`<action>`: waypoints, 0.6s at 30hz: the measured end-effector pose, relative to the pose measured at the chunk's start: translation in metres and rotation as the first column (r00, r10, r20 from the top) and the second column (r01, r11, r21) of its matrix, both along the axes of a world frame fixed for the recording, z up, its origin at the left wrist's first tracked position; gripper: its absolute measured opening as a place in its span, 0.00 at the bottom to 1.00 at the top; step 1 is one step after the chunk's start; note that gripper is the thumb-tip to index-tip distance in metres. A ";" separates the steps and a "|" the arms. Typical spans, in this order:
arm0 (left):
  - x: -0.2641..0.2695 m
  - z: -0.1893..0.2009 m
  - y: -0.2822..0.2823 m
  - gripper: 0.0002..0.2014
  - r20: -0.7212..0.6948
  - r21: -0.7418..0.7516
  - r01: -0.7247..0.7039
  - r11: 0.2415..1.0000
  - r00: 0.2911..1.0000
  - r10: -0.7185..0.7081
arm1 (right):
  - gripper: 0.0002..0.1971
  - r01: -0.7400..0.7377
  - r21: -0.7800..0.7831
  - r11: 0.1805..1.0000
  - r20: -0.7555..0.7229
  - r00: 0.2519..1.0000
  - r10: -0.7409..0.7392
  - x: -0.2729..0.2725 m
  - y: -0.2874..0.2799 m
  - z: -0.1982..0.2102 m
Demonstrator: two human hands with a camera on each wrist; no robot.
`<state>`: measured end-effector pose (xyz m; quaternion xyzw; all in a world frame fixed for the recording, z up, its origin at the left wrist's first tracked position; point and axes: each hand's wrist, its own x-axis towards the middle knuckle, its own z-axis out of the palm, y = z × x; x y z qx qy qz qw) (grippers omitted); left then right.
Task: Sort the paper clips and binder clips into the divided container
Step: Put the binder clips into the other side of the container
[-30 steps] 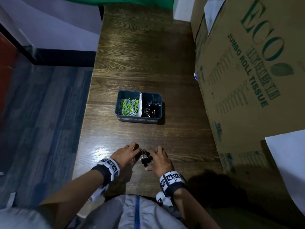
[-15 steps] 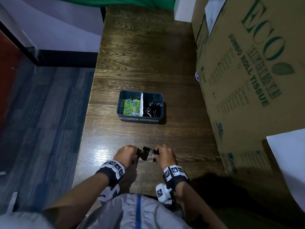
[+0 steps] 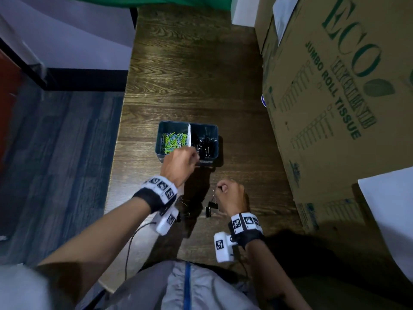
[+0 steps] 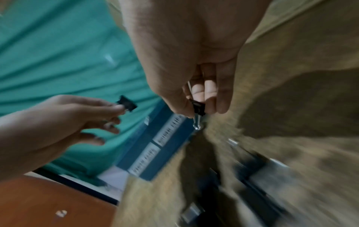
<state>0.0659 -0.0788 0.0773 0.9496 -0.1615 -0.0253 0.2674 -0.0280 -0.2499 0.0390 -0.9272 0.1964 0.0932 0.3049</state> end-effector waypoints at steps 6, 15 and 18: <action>0.026 0.012 -0.012 0.12 0.007 -0.016 -0.042 0.999 0.999 0.042 | 0.11 -0.016 0.134 0.991 0.269 0.963 -0.021 0.071 0.005 0.047; -0.060 -0.076 0.040 0.42 -0.409 0.264 0.347 0.900 0.885 -0.221 | 0.22 -0.179 0.084 0.980 0.093 0.981 0.171 0.062 -0.006 0.021; -0.083 -0.093 0.048 0.56 -0.465 0.347 0.495 0.797 0.828 -0.312 | 0.41 -0.289 0.072 0.955 -0.354 0.887 0.295 0.025 -0.013 -0.017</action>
